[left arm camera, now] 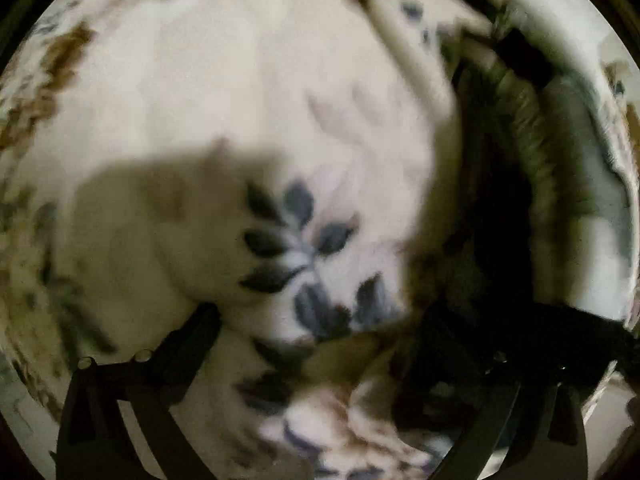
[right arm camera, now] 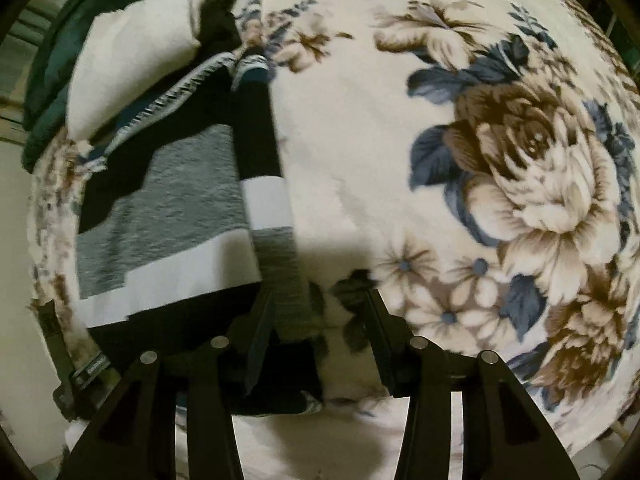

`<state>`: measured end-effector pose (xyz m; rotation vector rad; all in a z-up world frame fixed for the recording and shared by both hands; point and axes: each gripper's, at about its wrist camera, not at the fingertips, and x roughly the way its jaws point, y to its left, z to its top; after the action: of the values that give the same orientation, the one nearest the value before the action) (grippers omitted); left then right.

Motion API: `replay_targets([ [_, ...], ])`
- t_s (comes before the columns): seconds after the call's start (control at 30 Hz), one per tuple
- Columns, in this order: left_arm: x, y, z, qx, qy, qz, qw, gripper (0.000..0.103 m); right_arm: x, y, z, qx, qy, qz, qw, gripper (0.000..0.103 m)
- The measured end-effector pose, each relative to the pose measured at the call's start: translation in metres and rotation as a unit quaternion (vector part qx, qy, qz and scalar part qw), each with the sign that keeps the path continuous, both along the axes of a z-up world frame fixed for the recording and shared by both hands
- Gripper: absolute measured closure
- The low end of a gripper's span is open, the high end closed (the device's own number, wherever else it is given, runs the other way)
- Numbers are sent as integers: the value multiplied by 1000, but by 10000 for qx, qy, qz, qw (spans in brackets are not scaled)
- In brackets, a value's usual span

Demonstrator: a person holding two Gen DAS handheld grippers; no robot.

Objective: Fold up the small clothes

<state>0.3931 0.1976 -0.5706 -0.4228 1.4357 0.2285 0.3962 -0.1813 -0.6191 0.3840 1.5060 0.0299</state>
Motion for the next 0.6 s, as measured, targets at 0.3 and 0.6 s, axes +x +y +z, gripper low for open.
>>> replay_targets([
  [0.3, 10, -28, 55, -263, -879, -182, 9956, 1, -13, -19, -13, 1132, 186, -572, 9917, 55],
  [0.6, 12, -61, 46, -649, -1061, -860, 9885, 88, -31, -10, -24, 1913, 321, -353, 9804, 94],
])
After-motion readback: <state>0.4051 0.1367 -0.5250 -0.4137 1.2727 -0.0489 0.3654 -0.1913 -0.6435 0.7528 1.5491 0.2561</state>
